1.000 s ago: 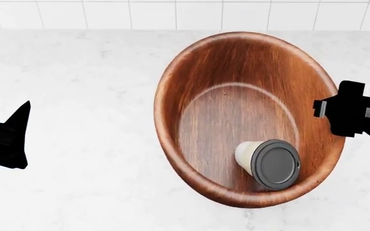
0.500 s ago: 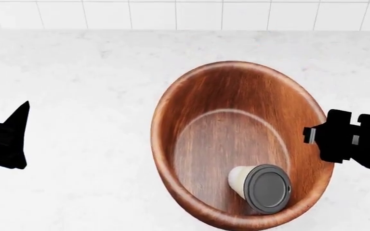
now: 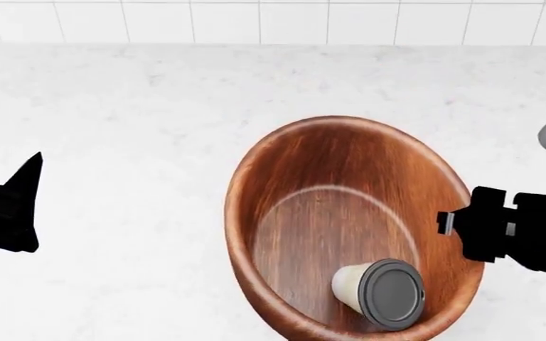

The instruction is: Place the cup inside the bowl on the dining table and move the bowl to any counter.

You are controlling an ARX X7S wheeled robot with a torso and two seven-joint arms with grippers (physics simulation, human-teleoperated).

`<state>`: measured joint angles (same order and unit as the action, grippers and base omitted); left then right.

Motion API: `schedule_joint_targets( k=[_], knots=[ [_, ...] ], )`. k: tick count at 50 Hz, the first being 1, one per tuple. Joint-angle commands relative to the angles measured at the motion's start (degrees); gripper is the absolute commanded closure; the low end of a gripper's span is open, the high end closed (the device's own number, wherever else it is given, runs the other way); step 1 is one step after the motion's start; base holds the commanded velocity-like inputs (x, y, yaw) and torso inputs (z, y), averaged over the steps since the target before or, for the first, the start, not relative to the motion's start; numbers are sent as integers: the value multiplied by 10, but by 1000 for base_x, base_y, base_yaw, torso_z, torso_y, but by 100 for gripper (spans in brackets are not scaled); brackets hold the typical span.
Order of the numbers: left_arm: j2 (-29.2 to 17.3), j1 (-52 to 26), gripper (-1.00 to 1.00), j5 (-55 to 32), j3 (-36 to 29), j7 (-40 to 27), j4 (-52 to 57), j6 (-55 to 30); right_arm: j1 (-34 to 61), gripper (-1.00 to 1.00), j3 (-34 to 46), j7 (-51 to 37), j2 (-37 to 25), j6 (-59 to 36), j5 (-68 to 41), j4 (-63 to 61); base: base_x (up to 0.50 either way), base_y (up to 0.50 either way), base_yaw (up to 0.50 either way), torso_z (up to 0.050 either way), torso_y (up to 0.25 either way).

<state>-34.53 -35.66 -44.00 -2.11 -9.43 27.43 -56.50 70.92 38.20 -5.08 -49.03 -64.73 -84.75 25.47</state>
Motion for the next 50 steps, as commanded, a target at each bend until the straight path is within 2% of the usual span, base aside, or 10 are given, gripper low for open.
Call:
schedule_joint_targets(
  k=[1, 10, 11, 33, 39, 40, 41, 45, 47, 50],
  knots=[
    [-5, 8, -100, 24, -9, 8, -8, 22, -11, 100, 12, 27, 22, 20, 2, 23, 0, 0, 0, 0, 0],
    [-4, 7, -100, 24, -13, 10, -11, 24, 26, 100, 4, 9, 11, -5, -11, 18, 0, 0, 0, 0, 0],
    [-4, 6, -100, 24, -13, 9, -11, 24, 28, -100, 2, 9, 11, -4, -12, 18, 0, 0, 0, 0, 0],
    [-5, -1, -100, 20, -17, 7, -12, 20, 59, -100, -21, 0, -6, 25, -9, -25, 0, 0, 0, 0, 0],
    [-1, -18, -100, 7, -13, 1, -21, 3, 7, -100, -23, 19, -59, 144, 88, -186, 0, 0, 0, 0, 0],
    [1, -23, -100, 8, -17, -1, -23, -1, -13, -100, -11, 12, -75, 210, 169, -233, 0, 0, 0, 0, 0],
    [3, -29, -100, 6, -16, -3, -26, -4, -23, -100, 4, 34, -88, 234, 207, -264, 0, 0, 0, 0, 0],
    [6, -52, -100, 1, -22, -6, -32, -20, -70, -100, -23, 3, -110, 302, 213, -305, 0, 0, 0, 0, 0],
    [10, -95, -100, -24, -13, -7, -49, -52, -94, -100, -56, -58, -146, 344, 216, -349, 0, 0, 0, 0, 0],
    [13, -162, -100, -42, -10, -2, -85, -83, -64, -100, -68, -59, -176, 307, 188, -383, 0, 0, 0, 0, 0]
  ],
)
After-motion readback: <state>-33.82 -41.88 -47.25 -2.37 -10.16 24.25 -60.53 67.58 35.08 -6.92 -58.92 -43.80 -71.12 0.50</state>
